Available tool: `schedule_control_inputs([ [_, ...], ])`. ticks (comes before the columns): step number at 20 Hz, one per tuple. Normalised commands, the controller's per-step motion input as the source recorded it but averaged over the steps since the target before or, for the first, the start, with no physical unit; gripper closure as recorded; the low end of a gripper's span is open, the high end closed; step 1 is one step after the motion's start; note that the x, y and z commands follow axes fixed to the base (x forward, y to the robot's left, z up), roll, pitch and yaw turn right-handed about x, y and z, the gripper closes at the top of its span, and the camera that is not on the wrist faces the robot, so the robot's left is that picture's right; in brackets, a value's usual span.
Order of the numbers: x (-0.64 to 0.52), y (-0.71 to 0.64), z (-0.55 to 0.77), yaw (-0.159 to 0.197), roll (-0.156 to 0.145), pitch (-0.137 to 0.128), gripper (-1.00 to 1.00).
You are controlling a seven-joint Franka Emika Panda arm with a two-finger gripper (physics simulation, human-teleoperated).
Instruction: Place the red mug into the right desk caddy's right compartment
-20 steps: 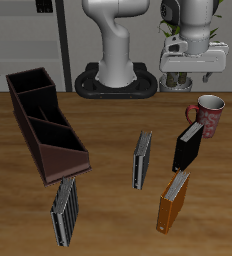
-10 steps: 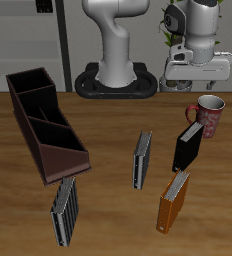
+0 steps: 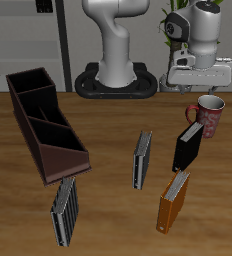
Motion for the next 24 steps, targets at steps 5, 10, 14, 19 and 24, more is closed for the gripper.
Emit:
schedule_control_inputs([
  [5,-0.06,-0.03,-0.14,-0.016,-0.001,-0.026,-1.00],
  [10,-0.06,0.06,-0.17,-0.012,-0.009,0.008,-1.00],
  [14,0.04,0.10,-0.28,0.016,-0.024,0.041,-1.00],
  [19,0.00,0.04,-0.30,0.005,-0.013,0.046,-1.00],
  [24,0.01,0.03,-0.23,-0.007,0.105,0.049,-1.00],
])
